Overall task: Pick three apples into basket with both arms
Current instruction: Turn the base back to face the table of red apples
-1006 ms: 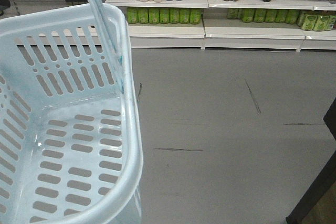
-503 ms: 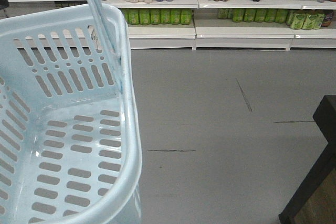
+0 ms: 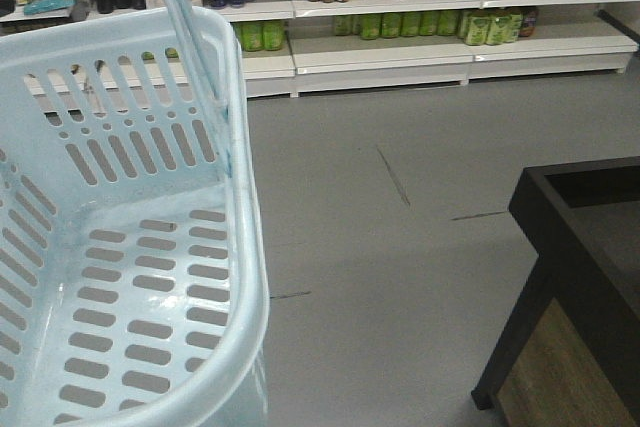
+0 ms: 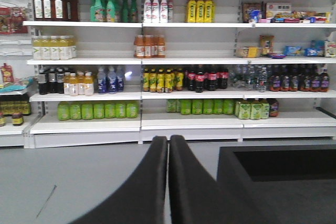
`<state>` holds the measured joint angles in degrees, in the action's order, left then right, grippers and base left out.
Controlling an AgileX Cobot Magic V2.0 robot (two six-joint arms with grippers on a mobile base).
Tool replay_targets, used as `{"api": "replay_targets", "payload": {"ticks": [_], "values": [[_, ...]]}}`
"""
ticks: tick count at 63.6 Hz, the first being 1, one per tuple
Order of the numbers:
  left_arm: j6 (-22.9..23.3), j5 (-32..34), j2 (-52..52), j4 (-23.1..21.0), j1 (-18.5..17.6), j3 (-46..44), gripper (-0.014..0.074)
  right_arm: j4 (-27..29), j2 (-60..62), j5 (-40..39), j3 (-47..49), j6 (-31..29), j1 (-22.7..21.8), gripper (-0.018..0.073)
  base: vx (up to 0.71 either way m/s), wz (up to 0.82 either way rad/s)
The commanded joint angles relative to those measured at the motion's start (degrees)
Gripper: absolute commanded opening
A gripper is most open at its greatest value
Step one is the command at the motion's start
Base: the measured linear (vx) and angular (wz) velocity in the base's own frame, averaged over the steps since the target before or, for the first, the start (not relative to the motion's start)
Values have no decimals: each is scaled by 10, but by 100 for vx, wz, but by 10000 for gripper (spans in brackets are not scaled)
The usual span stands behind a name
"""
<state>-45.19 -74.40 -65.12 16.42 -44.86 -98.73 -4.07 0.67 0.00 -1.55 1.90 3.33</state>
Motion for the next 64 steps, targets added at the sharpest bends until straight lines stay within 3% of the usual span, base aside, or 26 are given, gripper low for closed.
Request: {"api": "replay_targets", "payload": {"ticks": [1,64], "values": [[7,29,6,8,-1,-18,-6,-6,7,-44,-8,-4,-5,-8,9,-43],[7,31,3,9,-1,-18,-6,-6,7,-44,-8,-4,-5,-8,7,-32]]}}
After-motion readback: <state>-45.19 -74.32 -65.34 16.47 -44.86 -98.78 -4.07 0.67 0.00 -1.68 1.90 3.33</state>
